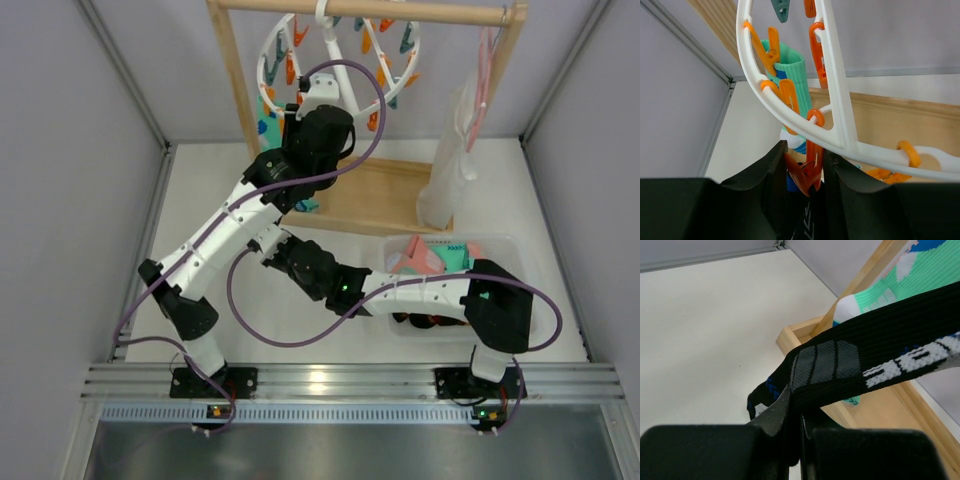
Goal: Remove the socks clipped to the hanger
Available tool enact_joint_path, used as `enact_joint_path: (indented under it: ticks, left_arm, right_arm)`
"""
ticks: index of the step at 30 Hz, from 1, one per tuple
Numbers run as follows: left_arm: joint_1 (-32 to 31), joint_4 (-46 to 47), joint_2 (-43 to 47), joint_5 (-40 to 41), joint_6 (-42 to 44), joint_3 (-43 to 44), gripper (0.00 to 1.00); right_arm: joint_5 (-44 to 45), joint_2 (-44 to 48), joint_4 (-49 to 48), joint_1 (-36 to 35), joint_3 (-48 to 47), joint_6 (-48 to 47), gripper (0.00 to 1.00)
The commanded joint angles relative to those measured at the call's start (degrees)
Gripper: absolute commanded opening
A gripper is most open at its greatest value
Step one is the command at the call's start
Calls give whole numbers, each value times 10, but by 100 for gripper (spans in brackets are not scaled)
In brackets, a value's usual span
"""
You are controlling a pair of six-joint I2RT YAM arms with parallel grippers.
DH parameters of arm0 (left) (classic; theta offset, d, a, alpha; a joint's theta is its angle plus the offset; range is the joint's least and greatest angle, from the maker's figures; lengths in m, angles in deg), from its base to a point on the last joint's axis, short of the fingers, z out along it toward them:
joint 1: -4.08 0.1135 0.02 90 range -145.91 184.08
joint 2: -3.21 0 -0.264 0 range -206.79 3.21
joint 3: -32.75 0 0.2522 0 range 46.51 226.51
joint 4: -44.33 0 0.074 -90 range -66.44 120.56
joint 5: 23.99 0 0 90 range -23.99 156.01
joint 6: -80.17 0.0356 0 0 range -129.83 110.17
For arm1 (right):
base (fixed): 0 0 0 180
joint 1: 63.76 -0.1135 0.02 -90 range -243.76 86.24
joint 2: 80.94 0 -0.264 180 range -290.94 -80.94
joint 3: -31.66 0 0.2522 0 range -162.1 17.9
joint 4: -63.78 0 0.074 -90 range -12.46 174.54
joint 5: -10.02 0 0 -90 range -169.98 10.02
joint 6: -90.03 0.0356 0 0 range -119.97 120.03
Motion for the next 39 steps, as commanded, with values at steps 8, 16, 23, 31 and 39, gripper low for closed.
enact_joint_path:
  ticks: [8, 16, 23, 31, 39]
  left_arm:
    - [11, 25, -7, -3, -1, 37, 8]
    - [11, 25, 24, -74, -37, 9, 36]
    - [9, 24, 82, -145, -78, -29, 65]
    - [8, 25, 196, -164, -126, -131, 98]
    - [8, 21, 343, -158, -158, -297, 98]
  right_arm:
    - [-31, 21, -6, -21, 26, 6, 0]
    - [-25, 148, -1, -23, 131, 96, 0]
    - [29, 318, 114, -22, 186, 162, 0]
    - [150, 465, 287, 2, 196, 252, 0]
    - [220, 577, 506, 93, 199, 444, 0]
